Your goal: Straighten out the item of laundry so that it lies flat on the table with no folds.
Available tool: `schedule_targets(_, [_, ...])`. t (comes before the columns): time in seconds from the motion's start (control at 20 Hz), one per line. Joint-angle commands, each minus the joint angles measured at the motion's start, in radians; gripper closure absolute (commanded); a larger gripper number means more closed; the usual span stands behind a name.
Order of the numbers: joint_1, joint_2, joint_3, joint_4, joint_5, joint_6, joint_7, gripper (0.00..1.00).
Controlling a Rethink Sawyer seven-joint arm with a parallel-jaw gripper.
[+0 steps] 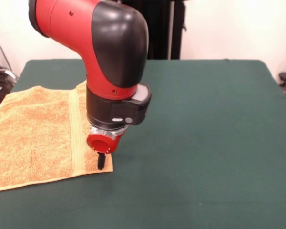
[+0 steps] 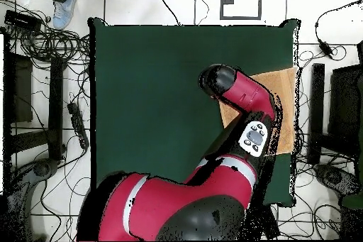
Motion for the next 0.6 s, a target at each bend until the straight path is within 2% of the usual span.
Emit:
schedule_targets(0.05, [0.021, 0.028, 0.133, 0.116, 0.056, -0.014, 0.195, 0.00])
schedule_targets(0.6, [-0.011, 0.037, 0.157, 0.128, 0.027, -0.079, 0.116, 0.00])
